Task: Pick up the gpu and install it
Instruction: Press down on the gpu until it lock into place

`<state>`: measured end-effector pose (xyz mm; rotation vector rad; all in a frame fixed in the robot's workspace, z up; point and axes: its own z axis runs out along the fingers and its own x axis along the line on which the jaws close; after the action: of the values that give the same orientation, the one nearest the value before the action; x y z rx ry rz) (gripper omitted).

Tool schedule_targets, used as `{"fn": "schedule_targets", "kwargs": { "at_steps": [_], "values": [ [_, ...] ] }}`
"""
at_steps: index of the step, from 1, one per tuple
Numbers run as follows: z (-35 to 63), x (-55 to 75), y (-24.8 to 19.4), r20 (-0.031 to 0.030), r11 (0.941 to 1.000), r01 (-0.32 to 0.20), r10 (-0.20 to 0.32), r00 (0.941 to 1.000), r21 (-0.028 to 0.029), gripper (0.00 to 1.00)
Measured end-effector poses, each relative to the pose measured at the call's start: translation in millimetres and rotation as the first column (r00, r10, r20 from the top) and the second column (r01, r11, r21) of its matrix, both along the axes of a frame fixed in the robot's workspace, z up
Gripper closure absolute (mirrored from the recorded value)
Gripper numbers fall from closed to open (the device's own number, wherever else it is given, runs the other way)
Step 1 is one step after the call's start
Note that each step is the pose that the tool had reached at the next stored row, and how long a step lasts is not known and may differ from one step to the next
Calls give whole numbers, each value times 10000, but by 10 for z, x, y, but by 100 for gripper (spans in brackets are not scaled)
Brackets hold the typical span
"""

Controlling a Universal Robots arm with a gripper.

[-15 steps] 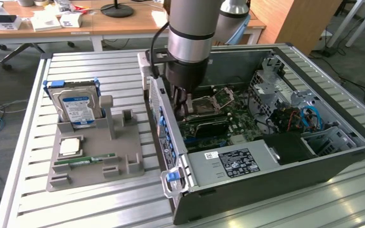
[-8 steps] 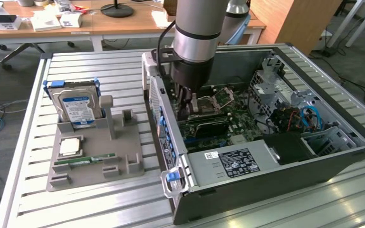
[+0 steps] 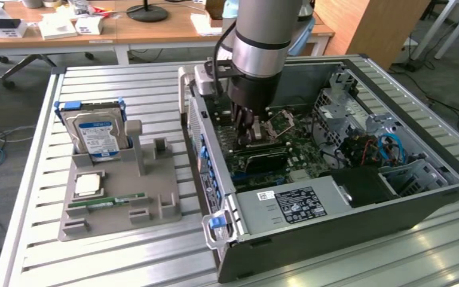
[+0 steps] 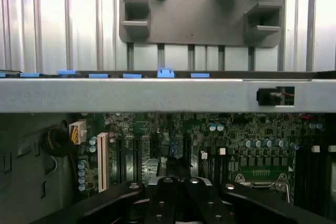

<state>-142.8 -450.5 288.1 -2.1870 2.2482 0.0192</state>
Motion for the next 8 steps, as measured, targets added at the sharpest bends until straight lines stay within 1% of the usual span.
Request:
{"fn": "schedule_targets", "kwargs": {
  "at_steps": [8],
  "values": [
    [0,194,0,0,10000,-1,1,10000,10,89]
  ]
}}
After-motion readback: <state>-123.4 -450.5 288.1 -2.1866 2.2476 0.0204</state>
